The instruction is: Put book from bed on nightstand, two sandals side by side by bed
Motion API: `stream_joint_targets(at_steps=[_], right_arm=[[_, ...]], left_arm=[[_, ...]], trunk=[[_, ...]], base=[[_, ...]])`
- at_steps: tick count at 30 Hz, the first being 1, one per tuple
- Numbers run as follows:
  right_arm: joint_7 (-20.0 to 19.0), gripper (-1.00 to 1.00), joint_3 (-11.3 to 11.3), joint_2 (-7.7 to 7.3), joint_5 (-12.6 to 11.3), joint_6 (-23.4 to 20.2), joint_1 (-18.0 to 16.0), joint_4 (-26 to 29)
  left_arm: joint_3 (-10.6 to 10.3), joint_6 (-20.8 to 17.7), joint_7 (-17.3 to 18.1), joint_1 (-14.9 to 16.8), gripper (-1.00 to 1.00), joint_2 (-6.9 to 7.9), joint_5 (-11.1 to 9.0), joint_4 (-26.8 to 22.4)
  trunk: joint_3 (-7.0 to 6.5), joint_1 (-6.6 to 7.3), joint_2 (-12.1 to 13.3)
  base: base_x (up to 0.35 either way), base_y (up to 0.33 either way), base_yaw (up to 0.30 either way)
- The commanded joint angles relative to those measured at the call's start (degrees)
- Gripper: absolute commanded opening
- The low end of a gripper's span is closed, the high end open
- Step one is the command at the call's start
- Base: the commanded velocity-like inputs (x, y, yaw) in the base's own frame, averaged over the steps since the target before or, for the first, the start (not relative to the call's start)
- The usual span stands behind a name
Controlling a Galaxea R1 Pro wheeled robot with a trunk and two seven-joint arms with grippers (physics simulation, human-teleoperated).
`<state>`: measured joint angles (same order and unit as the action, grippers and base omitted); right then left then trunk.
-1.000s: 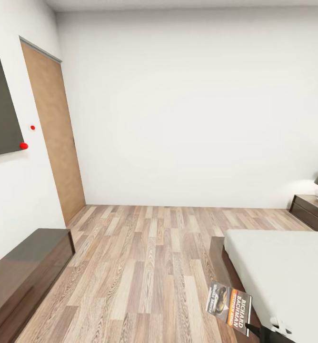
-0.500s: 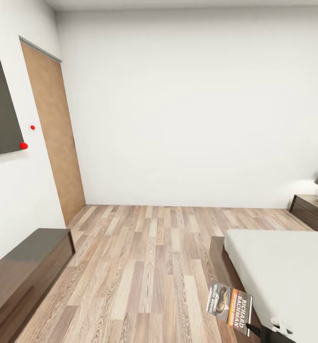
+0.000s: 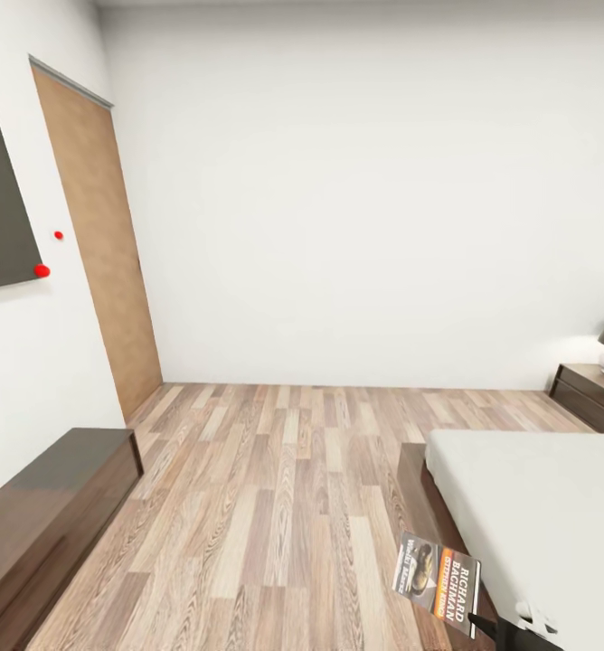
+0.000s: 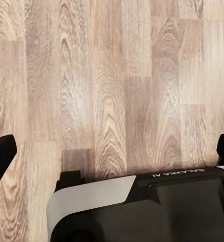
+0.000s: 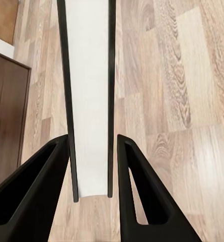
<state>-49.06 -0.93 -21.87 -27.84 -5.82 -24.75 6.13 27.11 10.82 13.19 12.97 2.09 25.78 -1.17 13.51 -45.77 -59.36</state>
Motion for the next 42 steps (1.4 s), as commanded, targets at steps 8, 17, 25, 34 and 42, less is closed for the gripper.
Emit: stream_joint_targets(at_steps=[8,17,25,34,42], right_arm=[[-0.16,-1.0,-0.13,-0.03,-0.38,-0.59,-0.03,0.02],[-0.16,-1.0,-0.13,-0.05,-0.38,-0.59,-0.03,0.02],[-0.08,-1.0,-0.13,-0.02,-0.38,-0.52,-0.03,0.02],[-0.07,-1.0,-0.13,-0.02,-0.38,-0.42,-0.03,0.02],[-0.07,-1.0,-0.13,-0.02,-0.38,-0.42,-0.03,0.02]], left_arm=[[0.49,0.17,0.17,0.04,1.0,0.02,0.5,0.03],[0.49,0.17,0.17,0.04,1.0,0.02,0.5,0.03],[0.49,0.17,0.17,0.04,1.0,0.02,0.52,0.03],[0.49,0.17,0.17,0.04,1.0,0.02,0.5,0.03],[0.49,0.17,0.17,0.04,1.0,0.02,0.5,0.03]], trunk=[[0.8,0.0,-0.05],[1.54,0.0,-0.05],[1.66,0.0,-0.05],[2.28,0.0,-0.05],[2.98,0.0,-0.05]], base=[[0.0,0.0,0.0],[0.0,0.0,0.0],[0.0,0.0,0.0],[0.0,0.0,0.0],[0.0,0.0,0.0]])
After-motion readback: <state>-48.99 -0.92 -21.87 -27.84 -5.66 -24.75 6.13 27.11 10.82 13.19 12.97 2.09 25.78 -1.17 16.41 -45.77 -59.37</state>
